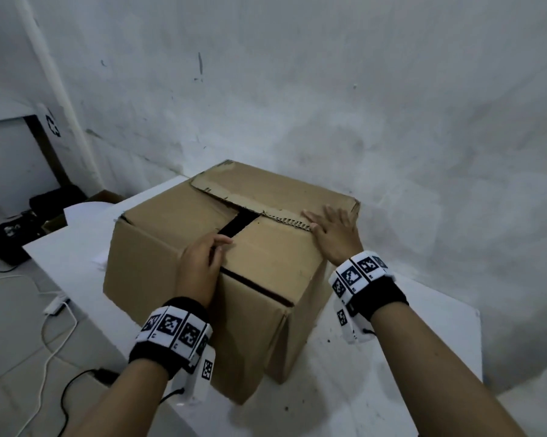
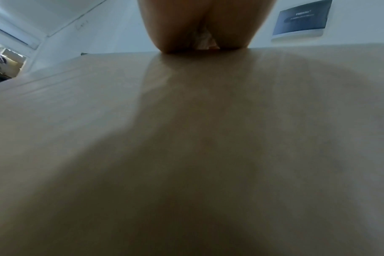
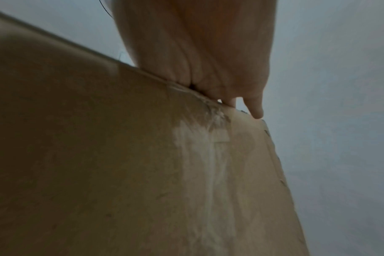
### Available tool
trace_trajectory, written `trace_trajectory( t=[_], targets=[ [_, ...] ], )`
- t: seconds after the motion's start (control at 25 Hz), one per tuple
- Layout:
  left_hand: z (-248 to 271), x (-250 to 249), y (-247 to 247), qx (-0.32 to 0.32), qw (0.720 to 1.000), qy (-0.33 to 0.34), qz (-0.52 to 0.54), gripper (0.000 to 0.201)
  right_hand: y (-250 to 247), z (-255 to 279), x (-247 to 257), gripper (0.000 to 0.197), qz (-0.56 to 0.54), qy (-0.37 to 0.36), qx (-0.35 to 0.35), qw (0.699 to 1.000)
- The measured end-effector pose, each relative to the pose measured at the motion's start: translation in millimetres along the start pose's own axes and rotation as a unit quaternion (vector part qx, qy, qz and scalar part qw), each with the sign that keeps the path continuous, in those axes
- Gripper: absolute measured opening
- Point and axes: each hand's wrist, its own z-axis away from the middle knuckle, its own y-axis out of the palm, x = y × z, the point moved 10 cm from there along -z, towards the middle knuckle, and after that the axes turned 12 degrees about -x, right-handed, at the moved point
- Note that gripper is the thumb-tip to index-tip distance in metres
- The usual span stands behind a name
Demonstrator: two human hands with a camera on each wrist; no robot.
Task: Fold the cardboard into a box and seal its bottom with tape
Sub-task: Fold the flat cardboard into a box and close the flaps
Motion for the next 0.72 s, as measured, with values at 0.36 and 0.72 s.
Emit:
trace_trajectory(
  t=[0.36,0.72],
  targets=[
    [138,53,-7,-0.053,0.966,-0.253,-0.013,0.073,-7,13,13,0.043,-0.01,0.016,-0.037,0.999],
    [156,68,-78,-0.236,0.895,-0.291,0.242,0.048,-1,42,32,0.051,0.023,-0.029,-0.02,0.999]
  ],
)
